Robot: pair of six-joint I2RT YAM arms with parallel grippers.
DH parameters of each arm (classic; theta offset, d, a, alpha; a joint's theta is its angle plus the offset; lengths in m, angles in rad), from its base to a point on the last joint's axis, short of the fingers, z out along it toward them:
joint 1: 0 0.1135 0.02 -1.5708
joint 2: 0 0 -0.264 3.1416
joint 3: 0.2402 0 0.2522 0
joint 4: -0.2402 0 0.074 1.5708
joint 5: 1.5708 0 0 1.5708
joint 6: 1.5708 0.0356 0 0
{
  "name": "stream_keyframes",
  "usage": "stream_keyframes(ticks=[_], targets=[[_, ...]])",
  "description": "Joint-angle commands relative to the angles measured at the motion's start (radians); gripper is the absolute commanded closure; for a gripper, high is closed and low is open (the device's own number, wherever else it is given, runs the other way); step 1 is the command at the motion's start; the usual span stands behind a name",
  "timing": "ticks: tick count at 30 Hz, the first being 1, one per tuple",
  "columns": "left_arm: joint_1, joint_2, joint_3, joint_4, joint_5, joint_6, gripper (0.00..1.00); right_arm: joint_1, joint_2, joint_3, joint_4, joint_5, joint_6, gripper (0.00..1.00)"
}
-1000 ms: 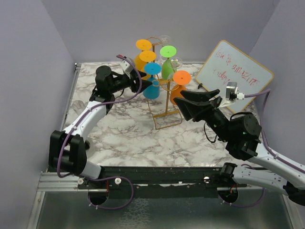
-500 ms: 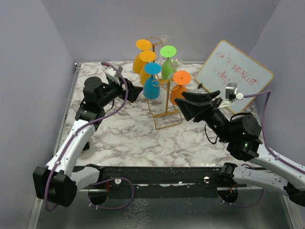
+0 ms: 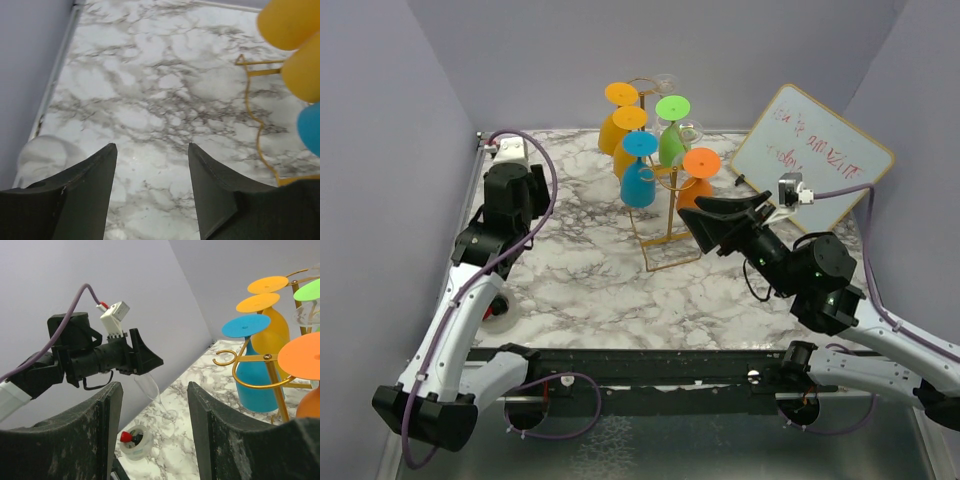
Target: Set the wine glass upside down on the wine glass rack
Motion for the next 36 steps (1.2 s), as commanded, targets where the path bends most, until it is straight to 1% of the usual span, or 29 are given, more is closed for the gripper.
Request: stream_keyframes(ticks=[1, 4, 6, 10, 16, 20, 27, 30, 32, 36], targets=[[0.000, -0.070, -0.017, -0.143, -0.326, -0.052, 0.36, 0.001, 0.020, 0.032, -0.022, 0.019, 0.017, 0.41], [0.001, -0.088, -0.055, -0.137, -0.395, -0.065, 0.34, 0.001, 0.041, 0.044, -0.028, 0.008, 0.021, 0.41], [0.008, -0.080, -0.068, -0.134, -0.411, -0.068, 0.34, 0.001, 0.056, 0.054, -0.032, -0.003, 0.029, 0.41], [0.040, -0.043, -0.088, -0.113, -0.358, -0.061, 0.34, 0.001, 0.073, 0.057, -0.033, -0.016, 0.050, 0.41], [0.126, 0.000, -0.088, -0.080, -0.309, -0.082, 0.35, 0.000, 0.089, 0.041, -0.012, -0.018, 0.064, 0.41], [0.164, 0.042, -0.087, -0.067, -0.302, -0.106, 0.41, 0.001, 0.107, 0.048, -0.004, -0.031, 0.068, 0.41], [0.203, 0.084, -0.117, -0.043, -0.240, -0.123, 0.56, 0.001, 0.106, 0.040, -0.003, -0.034, 0.076, 0.41], [0.218, 0.089, -0.122, -0.038, -0.209, -0.132, 0.60, 0.001, 0.102, 0.033, -0.003, -0.034, 0.082, 0.41], [0.226, 0.092, -0.123, -0.029, -0.170, -0.134, 0.61, 0.001, 0.102, 0.030, -0.003, -0.035, 0.084, 0.41], [0.236, 0.106, -0.127, -0.028, -0.140, -0.129, 0.65, 0.001, 0.099, 0.031, -0.004, -0.039, 0.086, 0.41]])
